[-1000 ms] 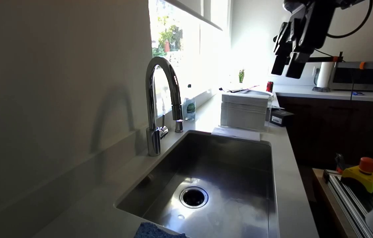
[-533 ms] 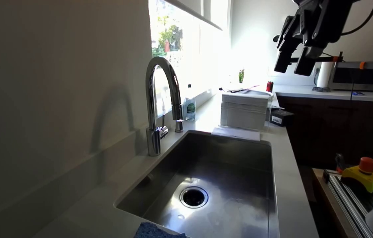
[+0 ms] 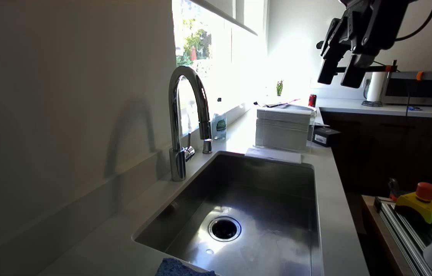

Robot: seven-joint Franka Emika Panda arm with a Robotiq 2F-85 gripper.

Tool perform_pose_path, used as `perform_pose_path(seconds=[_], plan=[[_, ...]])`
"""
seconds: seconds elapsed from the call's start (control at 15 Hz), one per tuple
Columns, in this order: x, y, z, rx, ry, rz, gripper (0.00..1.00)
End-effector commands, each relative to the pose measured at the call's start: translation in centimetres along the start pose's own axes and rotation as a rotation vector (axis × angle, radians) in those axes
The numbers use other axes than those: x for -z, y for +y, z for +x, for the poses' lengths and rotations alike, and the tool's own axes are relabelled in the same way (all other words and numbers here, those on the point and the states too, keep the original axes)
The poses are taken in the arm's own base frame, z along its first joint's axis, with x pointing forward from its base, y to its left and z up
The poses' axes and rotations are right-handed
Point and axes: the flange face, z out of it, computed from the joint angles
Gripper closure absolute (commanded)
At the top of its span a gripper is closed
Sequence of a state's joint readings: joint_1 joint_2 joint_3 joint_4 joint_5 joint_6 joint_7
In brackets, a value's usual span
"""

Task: Pick a paper towel and put it on the side of the sink

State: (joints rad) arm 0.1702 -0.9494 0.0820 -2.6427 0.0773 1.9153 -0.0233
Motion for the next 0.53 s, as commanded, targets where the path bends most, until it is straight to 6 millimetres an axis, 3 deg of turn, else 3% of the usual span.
perform_pose_path(seconds=[0.0, 0.13, 0.47], plan=[[0.1, 0.0, 0.0, 0.000, -0.001, 0.000, 0.00], [-0.2, 2.1, 0.3, -0.056, 0.010, -0.046, 0.00], [1.0, 11.2, -0.6, -0.247, 0.055, -0.163, 0.00]])
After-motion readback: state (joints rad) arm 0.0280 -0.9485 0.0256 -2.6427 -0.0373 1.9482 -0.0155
